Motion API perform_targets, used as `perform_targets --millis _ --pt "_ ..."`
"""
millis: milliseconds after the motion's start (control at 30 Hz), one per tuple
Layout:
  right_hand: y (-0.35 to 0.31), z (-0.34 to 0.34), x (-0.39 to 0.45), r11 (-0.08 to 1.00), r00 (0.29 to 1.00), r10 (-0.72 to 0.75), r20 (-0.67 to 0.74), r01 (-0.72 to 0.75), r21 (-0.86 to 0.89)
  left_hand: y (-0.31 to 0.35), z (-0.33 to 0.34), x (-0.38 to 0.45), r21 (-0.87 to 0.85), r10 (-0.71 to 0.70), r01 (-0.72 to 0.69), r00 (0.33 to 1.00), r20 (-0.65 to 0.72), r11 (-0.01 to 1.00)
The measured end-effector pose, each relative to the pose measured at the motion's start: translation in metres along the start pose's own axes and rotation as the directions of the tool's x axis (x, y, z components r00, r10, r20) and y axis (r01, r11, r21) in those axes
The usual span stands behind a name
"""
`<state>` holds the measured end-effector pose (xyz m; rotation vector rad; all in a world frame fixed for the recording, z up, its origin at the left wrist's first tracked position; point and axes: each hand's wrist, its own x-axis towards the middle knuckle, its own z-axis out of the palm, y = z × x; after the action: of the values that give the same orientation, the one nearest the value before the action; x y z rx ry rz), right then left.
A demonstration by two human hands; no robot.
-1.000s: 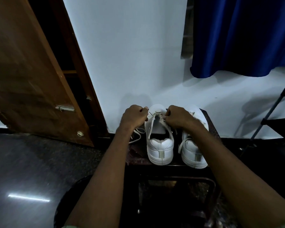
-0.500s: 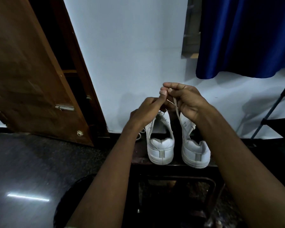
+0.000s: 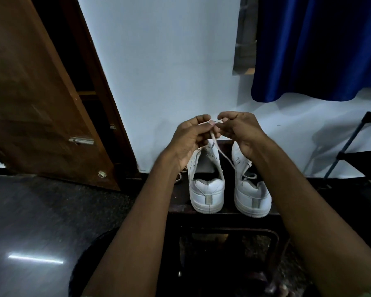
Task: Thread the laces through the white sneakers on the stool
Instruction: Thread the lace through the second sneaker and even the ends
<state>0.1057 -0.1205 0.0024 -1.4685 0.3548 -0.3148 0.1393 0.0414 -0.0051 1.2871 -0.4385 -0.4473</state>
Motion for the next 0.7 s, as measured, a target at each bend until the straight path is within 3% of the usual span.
perform_targets --millis 67,100,133,200,233,300,367,500,567,600,667,700 --pt "0.005 -0.003 0.004 0.997 0.997 0.060 -0.058 -0.057 0.054 0.006 -0.004 -0.002 -0.056 0.029 -0.030 0.999 -0.024 0.998" --pt "0.010 -0.006 0.008 0.999 0.994 0.033 -0.107 -0.037 -0.037 0.008 -0.006 -0.002 -0.061 0.046 -0.048 0.998 -0.039 0.997" --pt "0.012 -0.009 0.007 0.963 0.988 -0.048 -0.148 0.006 -0.268 0.008 -0.008 -0.002 -0.056 0.062 -0.065 0.997 -0.055 0.996" --pt "0.012 -0.014 0.004 0.694 0.967 -0.232 -0.102 0.092 -0.714 0.009 -0.010 -0.002 -0.006 0.081 -0.082 0.993 -0.080 0.997" --pt "0.011 -0.015 0.004 0.585 0.955 -0.297 -0.006 0.177 -0.791 0.007 -0.009 -0.002 0.031 0.085 -0.083 0.992 -0.088 0.996" --pt "0.002 -0.011 -0.001 0.551 0.911 -0.328 0.248 0.398 -0.734 0.003 -0.006 -0.002 0.092 0.089 -0.080 0.991 -0.095 0.993" --pt "-0.006 -0.002 -0.006 0.537 0.844 -0.337 0.417 0.536 -0.652 0.001 -0.002 -0.001 0.128 0.094 -0.081 0.990 -0.101 0.989" --pt "-0.005 0.001 -0.003 0.424 0.843 -0.369 0.392 0.528 -0.736 0.005 -0.003 -0.001 0.125 0.074 -0.059 0.991 -0.112 0.990" --pt "-0.004 -0.002 -0.003 0.528 0.870 -0.396 0.294 0.478 -0.702 0.005 -0.008 -0.002 0.154 0.058 -0.041 0.992 -0.111 0.987" --pt "-0.003 -0.005 -0.002 0.674 0.903 -0.396 0.165 0.408 -0.616 0.004 -0.011 -0.002 0.165 0.055 -0.037 0.993 -0.108 0.986" --pt "0.000 -0.014 0.001 0.943 0.947 -0.257 -0.191 0.202 -0.266 0.003 -0.014 -0.001 0.170 0.058 -0.041 0.994 -0.095 0.985" --pt "0.004 -0.021 0.003 0.989 0.943 -0.135 -0.303 0.110 -0.099 0.004 -0.015 -0.001 0.158 0.061 -0.046 0.994 -0.092 0.986"
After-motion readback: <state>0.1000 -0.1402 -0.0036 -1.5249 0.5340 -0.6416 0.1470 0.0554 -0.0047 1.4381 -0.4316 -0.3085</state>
